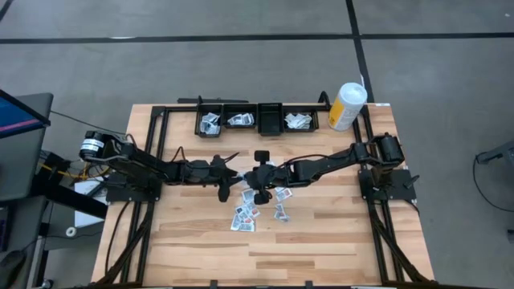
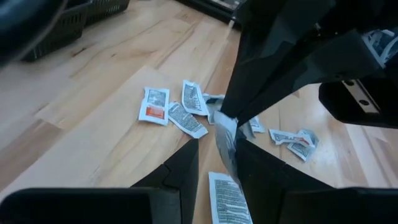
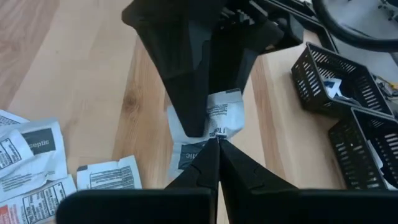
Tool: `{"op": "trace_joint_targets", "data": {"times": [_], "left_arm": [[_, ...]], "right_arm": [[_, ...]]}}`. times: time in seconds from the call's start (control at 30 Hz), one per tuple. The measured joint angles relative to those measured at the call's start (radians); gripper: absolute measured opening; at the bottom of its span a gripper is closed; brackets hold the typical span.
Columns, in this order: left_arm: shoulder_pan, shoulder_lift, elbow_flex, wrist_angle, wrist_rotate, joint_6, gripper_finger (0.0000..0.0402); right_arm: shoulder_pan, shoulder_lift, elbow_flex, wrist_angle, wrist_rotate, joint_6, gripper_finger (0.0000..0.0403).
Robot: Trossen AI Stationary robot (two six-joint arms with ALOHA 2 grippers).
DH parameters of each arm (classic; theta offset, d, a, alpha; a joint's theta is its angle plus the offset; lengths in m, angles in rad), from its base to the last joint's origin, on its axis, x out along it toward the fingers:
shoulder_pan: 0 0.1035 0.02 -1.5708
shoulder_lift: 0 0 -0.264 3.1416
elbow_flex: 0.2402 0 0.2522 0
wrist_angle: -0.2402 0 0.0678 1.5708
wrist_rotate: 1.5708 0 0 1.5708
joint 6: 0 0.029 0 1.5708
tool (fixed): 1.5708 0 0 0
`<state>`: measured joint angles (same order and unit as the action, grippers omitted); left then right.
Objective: Pick & Place First Aid Supplies
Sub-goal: Put the black towelette pack into the middle left black bin
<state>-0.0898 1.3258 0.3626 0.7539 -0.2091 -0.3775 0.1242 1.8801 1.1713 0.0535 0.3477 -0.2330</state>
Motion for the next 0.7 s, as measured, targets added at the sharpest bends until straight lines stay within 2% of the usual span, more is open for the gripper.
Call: {"op": "trace_joint_targets", "data": {"times": [0.13, 0.3, 0.57, 0.7], "left_arm": [[0.000, 0.000, 0.000, 0.004, 0.001, 0.013, 0.0086], [-0.001, 0.000, 0.000, 0.007, 0.002, 0.040, 0.0014], [-0.001, 0.000, 0.000, 0.007, 0.002, 0.041, 0.0010], [-0.001, 0.000, 0.000, 0.005, 0.001, 0.041, 0.0011]], "right_arm": [[0.000, 0.000, 0.000, 0.002, -0.002, -0.002, 0.0000], [0.000, 0.000, 0.000, 0.002, -0.003, -0.002, 0.0000], [0.000, 0.000, 0.000, -0.002, -0.006, 0.032, 0.0001], [0.000, 0.000, 0.001, -0.020, -0.005, 0.040, 0.0026]]}}
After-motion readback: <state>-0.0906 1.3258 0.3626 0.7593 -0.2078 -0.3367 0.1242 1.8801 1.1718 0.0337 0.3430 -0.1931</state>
